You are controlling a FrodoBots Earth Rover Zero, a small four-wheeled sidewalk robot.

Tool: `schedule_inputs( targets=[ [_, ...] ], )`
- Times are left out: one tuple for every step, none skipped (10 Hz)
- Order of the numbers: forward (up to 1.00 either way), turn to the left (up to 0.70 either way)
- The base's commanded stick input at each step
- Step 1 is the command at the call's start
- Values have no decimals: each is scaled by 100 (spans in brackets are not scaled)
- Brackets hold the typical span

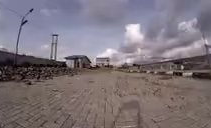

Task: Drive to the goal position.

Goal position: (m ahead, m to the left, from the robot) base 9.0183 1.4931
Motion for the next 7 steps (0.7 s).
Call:
schedule_inputs(
  targets=[
    [100,0],
    [100,0],
    [100,0],
    [100,0],
    [100,0],
    [100,0],
    [100,0]
  ],
)
